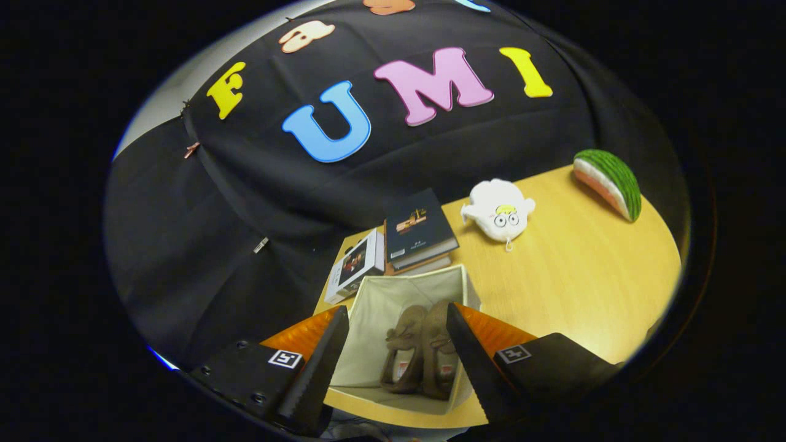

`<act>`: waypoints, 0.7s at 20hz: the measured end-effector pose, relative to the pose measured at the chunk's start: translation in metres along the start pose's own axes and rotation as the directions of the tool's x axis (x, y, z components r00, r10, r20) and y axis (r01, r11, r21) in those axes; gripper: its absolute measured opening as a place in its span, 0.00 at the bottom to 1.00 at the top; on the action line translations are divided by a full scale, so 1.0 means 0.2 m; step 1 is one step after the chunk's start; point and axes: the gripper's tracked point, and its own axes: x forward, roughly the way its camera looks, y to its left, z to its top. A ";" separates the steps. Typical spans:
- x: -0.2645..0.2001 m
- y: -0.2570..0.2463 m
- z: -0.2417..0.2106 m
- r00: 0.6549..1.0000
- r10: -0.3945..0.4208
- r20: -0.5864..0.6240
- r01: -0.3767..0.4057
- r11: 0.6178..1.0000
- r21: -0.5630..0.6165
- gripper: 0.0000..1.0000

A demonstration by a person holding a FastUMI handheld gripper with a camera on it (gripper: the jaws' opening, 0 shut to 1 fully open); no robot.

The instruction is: Open the storage box then place both shoes into the box .Put the left shoe in first, then the right shoe, with the right side of both shoes facing outward in a uniform manner.

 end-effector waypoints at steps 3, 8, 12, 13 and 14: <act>-0.10 -0.18 0.12 0.993 -0.076 0.085 0.083 0.993 -0.086 0.98; -0.29 -0.40 0.38 0.953 -0.152 0.262 0.208 0.958 -0.199 0.98; -0.42 -0.51 0.55 0.912 -0.118 0.393 0.247 0.923 -0.296 0.98; -0.44 -0.55 0.59 0.900 -0.108 0.422 0.261 0.910 -0.323 0.98; -0.46 -0.60 0.63 0.889 -0.100 0.446 0.276 0.895 -0.351 0.99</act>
